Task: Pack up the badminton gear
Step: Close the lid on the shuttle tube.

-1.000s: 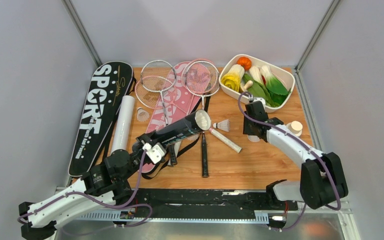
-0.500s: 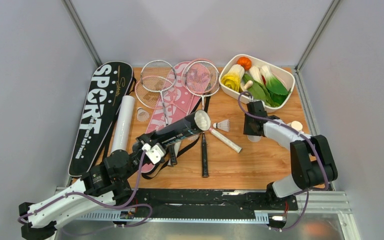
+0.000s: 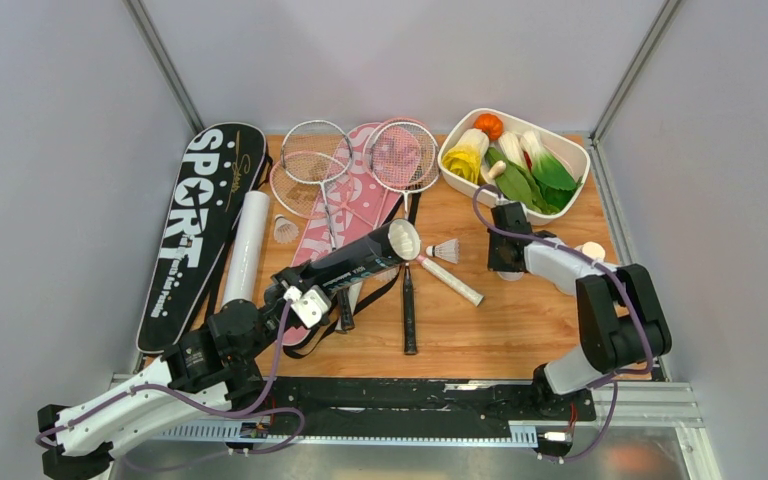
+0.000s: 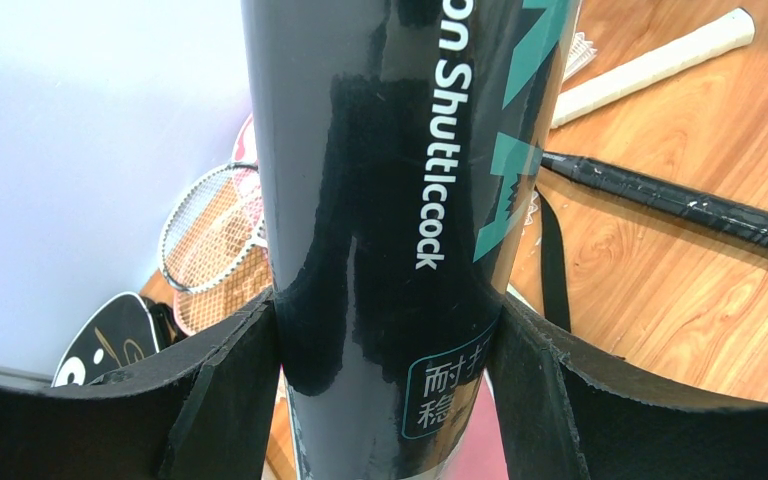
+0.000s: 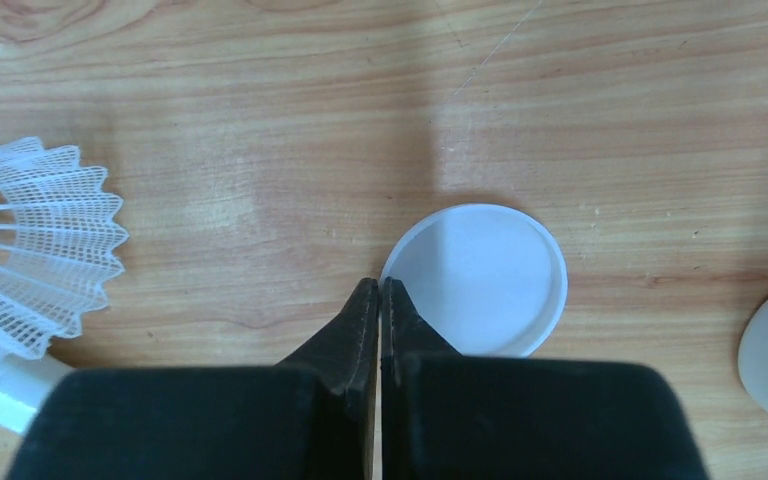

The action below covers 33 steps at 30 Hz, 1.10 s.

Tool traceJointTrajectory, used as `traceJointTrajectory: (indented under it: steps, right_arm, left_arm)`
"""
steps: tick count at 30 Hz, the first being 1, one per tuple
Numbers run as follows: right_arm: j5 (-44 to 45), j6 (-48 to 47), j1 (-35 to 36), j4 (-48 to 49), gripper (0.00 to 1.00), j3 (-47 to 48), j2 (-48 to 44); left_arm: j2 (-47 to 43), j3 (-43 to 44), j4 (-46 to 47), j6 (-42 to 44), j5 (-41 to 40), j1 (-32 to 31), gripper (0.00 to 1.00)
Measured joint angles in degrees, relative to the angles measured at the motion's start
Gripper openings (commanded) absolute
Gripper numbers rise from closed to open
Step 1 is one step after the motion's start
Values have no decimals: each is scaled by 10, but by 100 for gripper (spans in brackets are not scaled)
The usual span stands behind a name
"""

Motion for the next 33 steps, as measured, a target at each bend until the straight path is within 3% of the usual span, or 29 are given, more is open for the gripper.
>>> traceJointTrajectory:
  steps: [7,14,21,26,33]
  right_arm:
    - [-37,-2,0,-15,0,0,-88]
    - [-164,-16,3,-29,0,24,-280]
    - [-312,-22,24,-23,0,82,-396]
    - [-410,4,64,12,0,83,-445]
    - [-440,23,168,50,0,83,-457]
  left_arm:
    - [1,0,0,0,-2,0,0]
    - [15,0,-2,0,-4,0,0]
    - [44,0,-9,3,-11,0,0]
    - [71,0,-13,6,-20,0,0]
    - [91,0,-16,9,-21,0,0]
